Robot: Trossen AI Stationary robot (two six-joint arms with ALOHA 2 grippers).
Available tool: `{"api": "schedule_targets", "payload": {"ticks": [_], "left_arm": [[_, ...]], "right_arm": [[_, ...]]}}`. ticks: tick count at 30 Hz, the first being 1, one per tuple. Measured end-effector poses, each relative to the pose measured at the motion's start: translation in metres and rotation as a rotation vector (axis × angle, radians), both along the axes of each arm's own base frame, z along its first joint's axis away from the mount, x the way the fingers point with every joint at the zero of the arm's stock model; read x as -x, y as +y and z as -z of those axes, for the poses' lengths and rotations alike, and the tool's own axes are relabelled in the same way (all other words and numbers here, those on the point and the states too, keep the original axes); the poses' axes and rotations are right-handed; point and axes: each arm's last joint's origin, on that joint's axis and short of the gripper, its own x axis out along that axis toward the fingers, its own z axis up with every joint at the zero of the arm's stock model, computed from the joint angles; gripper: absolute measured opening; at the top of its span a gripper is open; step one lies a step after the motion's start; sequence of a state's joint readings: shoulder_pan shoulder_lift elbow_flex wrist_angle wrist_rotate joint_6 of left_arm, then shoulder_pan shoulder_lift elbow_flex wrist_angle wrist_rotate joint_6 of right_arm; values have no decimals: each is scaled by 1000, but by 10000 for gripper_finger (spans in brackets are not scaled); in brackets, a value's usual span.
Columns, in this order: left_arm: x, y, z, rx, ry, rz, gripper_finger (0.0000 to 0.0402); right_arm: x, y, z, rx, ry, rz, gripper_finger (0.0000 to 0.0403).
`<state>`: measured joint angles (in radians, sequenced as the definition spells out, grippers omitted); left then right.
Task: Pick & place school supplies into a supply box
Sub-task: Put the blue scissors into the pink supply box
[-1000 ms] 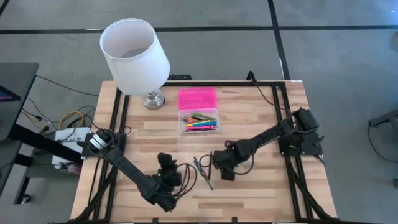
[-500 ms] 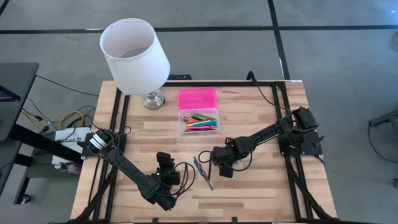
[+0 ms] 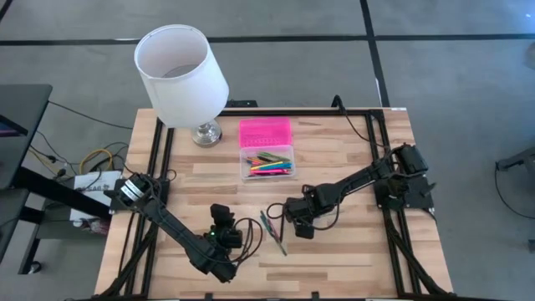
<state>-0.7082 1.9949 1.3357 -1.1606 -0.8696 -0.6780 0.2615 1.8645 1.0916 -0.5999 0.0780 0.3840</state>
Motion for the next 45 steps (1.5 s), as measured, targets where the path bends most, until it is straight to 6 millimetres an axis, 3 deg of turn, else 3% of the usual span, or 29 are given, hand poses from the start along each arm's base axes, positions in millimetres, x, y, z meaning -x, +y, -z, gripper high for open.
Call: {"api": "schedule_targets", "payload": {"ticks": [18,32,39,45], "left_arm": [[0,0,0,-4,3,0,107],[1,1,0,-17,18,0,107],[14,7,-5,-49,38,-104,107],[30,1,-9,-85,10,-141,107]], "right_arm": [[-6,-1,-8,27,-14,-35,77],[-24,-2,-48,146,-26,-122,77],[-49,-28,-77,261,-146,-196,77],[-71,-70,-93,314,-299,-216,77]]}}
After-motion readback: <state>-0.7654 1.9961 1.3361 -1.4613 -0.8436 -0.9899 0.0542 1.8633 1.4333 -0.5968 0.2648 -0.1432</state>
